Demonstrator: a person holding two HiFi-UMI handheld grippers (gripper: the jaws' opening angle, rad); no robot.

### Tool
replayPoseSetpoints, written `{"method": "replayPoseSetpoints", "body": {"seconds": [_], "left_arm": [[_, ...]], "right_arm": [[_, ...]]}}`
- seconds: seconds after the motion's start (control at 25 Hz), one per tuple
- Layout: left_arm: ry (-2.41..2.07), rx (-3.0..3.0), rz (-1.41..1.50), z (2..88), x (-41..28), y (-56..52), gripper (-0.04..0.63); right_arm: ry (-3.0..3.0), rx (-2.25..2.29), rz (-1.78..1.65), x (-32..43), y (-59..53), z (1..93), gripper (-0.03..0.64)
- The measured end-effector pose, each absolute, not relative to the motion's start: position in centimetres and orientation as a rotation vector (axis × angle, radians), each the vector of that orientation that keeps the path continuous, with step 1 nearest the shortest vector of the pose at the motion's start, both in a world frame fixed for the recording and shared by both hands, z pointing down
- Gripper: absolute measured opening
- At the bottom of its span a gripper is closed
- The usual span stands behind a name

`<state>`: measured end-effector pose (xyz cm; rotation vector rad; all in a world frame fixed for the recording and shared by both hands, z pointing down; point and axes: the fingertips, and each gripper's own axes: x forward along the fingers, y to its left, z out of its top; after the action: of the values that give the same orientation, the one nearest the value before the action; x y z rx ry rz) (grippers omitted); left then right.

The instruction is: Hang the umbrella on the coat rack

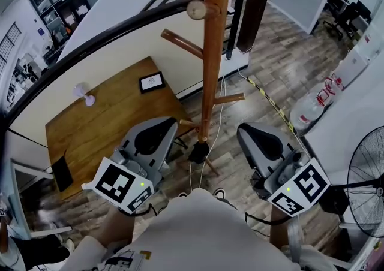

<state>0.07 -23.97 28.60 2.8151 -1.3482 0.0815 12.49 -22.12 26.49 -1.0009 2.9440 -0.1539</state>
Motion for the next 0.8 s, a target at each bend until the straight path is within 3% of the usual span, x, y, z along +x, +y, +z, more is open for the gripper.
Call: {"method": "replayPoseSetpoints", "body": {"seconds": [0.8], "left_arm": [[-1.457, 2.784, 0.138, 29.0, -1.3, -22.3, 0.009]], "right_arm": [[3.042, -0.965, -0.201, 11.6, -20.4, 28.9, 0.003]]}}
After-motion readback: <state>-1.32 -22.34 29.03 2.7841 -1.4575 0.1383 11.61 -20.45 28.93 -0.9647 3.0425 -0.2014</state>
